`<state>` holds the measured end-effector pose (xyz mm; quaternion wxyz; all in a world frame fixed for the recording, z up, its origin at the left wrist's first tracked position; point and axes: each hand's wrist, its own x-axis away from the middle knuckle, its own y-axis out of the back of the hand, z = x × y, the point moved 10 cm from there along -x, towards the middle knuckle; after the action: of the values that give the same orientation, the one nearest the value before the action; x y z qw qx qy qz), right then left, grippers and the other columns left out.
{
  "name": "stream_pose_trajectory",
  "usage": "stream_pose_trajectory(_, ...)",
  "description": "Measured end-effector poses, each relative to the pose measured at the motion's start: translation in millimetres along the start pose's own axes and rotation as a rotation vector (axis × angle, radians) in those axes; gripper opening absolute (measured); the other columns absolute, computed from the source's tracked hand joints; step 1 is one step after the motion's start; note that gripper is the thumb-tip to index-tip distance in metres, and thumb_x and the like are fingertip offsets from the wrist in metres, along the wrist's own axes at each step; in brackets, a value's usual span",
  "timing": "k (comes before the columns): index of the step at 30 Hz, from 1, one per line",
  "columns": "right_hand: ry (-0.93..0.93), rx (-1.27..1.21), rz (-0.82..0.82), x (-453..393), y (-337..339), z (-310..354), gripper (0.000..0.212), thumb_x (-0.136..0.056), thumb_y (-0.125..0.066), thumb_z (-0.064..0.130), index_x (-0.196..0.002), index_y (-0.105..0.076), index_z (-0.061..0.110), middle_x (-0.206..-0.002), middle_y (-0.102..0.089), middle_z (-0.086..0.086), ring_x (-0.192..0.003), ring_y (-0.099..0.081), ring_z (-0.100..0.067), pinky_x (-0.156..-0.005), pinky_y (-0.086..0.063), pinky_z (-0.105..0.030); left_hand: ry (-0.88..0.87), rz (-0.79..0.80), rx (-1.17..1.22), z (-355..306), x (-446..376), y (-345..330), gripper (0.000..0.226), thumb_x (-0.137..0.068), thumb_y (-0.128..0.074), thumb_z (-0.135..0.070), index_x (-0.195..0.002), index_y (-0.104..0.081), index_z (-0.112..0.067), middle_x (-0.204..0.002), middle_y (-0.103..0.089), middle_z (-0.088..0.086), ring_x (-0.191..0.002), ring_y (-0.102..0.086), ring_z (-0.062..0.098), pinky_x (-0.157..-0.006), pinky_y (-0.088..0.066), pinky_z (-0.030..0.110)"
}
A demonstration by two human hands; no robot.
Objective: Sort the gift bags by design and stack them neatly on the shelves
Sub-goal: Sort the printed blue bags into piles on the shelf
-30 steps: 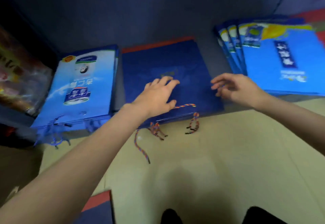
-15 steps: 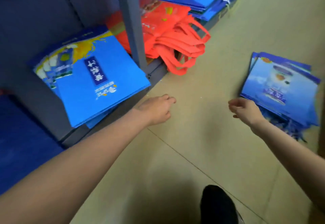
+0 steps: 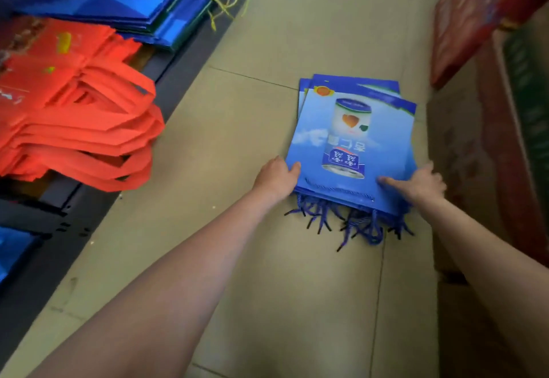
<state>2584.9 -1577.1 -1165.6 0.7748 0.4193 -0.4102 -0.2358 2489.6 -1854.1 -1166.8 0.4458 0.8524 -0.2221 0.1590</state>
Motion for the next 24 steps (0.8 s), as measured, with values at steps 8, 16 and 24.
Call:
stream_pose_trajectory(8, 0.081, -0.213, 0.214, -47, -29, 3, 0.092, -0.059, -0.084, 0.042, -0.134, -0.039, 0.016, -0.136, -0.048, -0.007, -0.123, -0.047, -0.029, -0.104, -0.039, -0.046, 0.165, 0.074, 0.252, 9, -51, -33, 0.054, -0.095, -0.047, -0.031, -0.142, -0.035, -0.006, -0.143, -0.043, 0.009, -0.126, -0.045, 0.027, -0.104, -0.037, 0.032)
stream_pose_trajectory(16, 0.019, -0.364, 0.209, -6, -59, 8, 0.102, -0.061, -0.083, 0.041, -0.143, -0.027, 0.018, -0.141, -0.037, -0.009, -0.124, -0.044, -0.03, -0.105, -0.038, -0.043, 0.235, -0.001, 0.349, 47, -46, 1, 0.035, -0.087, -0.058, -0.026, -0.117, -0.061, -0.009, -0.118, -0.064, 0.009, -0.106, -0.061, 0.027, -0.097, -0.047, 0.039)
stream_pose_trajectory(24, -0.002, -0.66, 0.308, 48, -92, 24, 0.076, -0.063, -0.085, 0.021, -0.127, -0.042, 0.02, -0.122, -0.06, -0.003, -0.1, -0.063, -0.027, -0.085, -0.053, -0.048, 0.39, 0.155, 0.468, 123, 25, 11, 0.035, -0.088, -0.063, -0.03, -0.114, -0.061, -0.008, -0.108, -0.066, 0.003, -0.09, -0.063, 0.019, -0.07, -0.048, 0.024)
